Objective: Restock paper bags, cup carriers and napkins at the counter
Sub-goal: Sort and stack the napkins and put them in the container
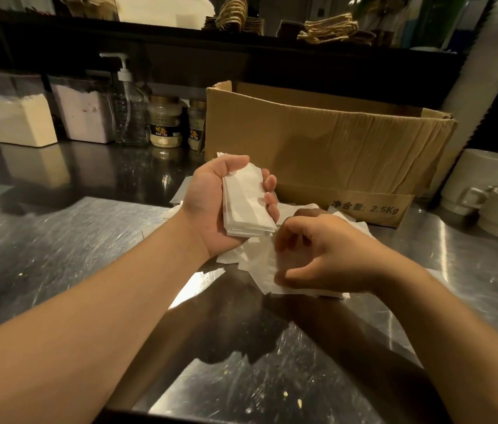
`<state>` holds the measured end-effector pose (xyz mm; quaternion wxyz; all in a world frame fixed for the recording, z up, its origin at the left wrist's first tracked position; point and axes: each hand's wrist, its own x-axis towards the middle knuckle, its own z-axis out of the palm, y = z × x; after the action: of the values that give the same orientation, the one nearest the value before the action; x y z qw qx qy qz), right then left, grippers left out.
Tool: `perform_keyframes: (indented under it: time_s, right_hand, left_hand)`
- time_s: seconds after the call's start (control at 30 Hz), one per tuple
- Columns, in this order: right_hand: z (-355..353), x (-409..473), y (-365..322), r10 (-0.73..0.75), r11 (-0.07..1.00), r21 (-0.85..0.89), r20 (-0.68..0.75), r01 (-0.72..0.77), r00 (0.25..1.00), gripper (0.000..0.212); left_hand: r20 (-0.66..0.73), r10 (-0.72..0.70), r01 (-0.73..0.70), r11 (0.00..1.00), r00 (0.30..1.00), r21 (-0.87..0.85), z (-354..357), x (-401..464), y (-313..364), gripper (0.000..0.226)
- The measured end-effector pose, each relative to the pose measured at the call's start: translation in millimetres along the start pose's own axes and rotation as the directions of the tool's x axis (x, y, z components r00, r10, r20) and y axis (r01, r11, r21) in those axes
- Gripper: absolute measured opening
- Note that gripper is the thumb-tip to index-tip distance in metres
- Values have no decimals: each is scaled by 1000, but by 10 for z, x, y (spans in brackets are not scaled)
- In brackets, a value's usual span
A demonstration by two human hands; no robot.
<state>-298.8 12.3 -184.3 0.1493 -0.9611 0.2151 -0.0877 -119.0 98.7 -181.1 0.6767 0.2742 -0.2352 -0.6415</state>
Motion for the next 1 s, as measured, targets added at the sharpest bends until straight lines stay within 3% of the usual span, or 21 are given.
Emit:
perform_keyframes:
  time_s: [0.73,1.0]
  right_hand:
    - [5,4,40,-17,1000,13,28,16,999,26]
    - [-9,10,25,11,1000,22,53,-13,999,45]
  left_hand:
    - [-22,-28,28,999,999,39,0,18,-61,45]
    - [-39,-23,25,999,999,39,-3,25,-63,45]
